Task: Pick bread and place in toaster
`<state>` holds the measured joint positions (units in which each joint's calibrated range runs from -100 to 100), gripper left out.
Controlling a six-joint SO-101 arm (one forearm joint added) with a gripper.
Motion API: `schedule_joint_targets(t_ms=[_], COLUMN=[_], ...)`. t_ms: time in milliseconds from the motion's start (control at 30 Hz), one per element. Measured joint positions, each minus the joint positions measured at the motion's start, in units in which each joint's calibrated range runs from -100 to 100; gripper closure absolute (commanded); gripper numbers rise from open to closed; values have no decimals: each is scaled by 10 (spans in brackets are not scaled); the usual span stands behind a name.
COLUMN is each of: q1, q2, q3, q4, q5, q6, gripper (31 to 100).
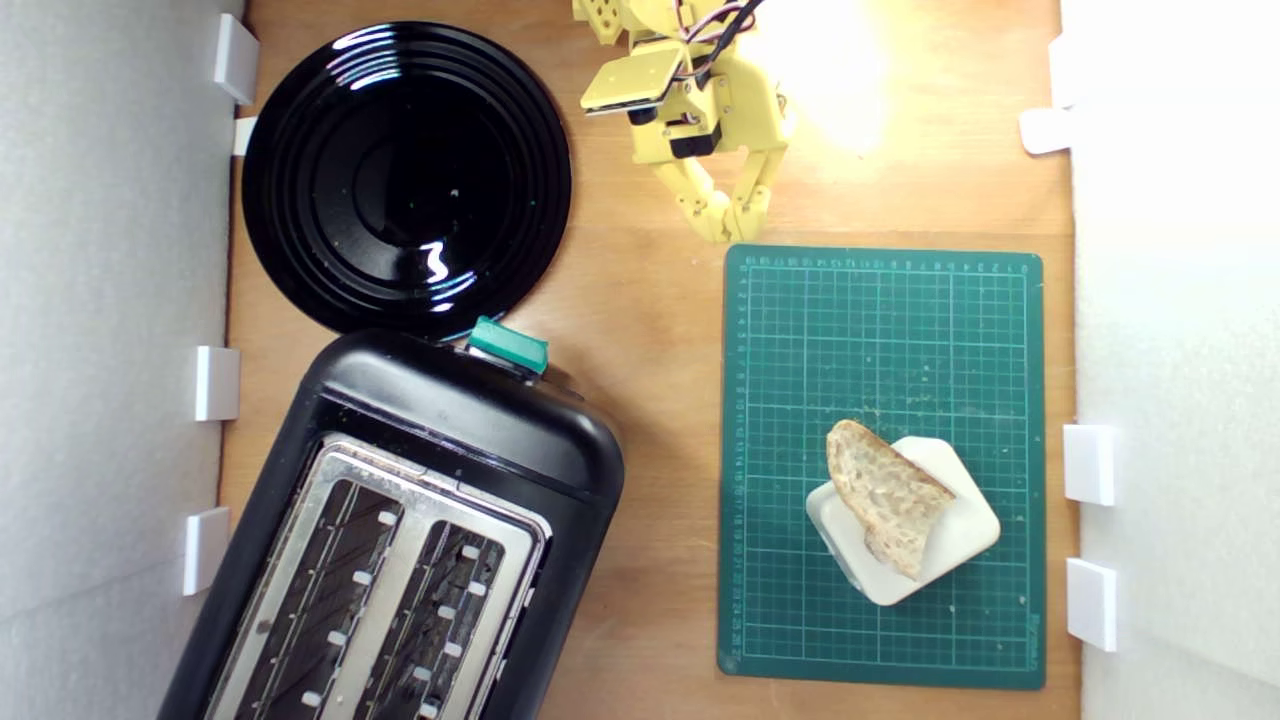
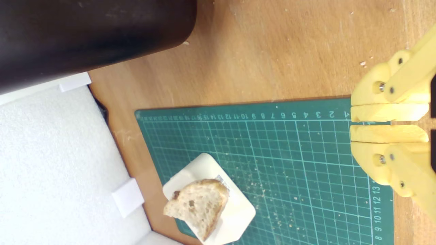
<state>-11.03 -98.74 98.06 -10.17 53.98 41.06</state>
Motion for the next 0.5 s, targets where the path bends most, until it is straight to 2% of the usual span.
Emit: schedule_joint_targets(t_ms=[100,133,200,300,500], q1=[5,28,57,53,58], q2=[-2,0,1,0,0], q3=[0,0,0,0,0], q4=[6,10,13,13,14], q5=[9,20,28,30,30], q6=[-7,-22,-97,-187,-217], gripper=[994,994,994,994,994])
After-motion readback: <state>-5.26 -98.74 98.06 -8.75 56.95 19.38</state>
